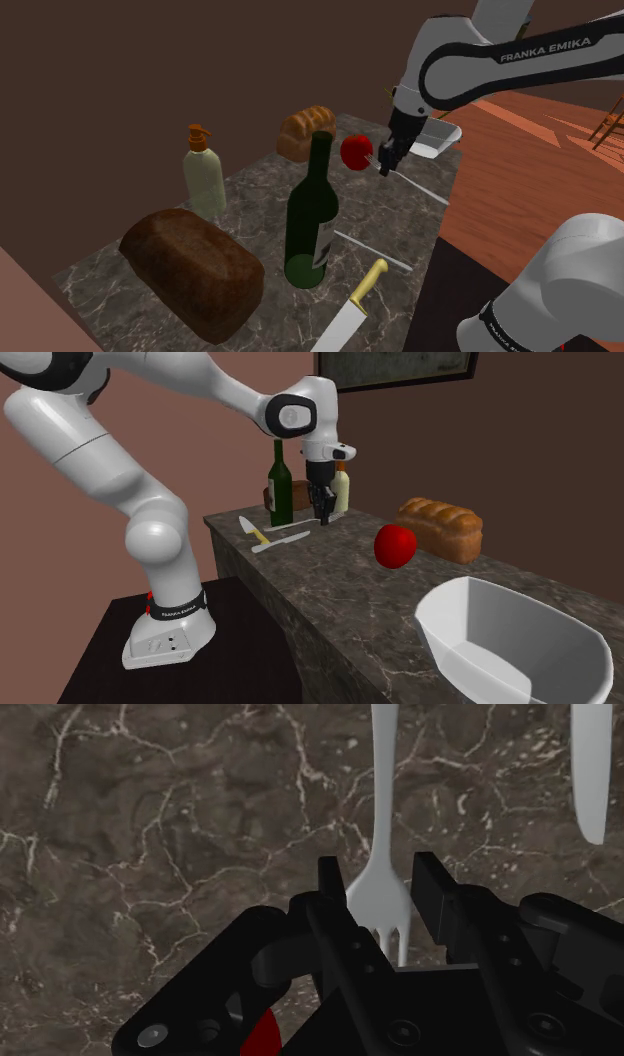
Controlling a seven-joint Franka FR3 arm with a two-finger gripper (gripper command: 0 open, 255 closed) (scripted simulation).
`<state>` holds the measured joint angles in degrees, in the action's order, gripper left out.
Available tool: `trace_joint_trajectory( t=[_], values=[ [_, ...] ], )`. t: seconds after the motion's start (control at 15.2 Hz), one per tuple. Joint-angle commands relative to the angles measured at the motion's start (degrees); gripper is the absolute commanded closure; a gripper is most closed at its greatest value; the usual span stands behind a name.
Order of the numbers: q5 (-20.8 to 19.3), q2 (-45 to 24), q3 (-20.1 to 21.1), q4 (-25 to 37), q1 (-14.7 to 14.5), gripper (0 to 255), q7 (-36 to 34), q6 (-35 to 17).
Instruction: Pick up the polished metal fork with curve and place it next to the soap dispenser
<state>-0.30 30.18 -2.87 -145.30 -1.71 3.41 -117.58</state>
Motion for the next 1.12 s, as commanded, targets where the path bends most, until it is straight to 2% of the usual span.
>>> trace_joint_trajectory(
  t=[0.0, 1.06],
  values=[
    [0.0, 0.6, 0.1, 1.4, 0.0, 255, -0.1, 2.0],
    [0.1, 1.9, 0.3, 12.8, -0.1, 255, -0.3, 14.7]
  ],
)
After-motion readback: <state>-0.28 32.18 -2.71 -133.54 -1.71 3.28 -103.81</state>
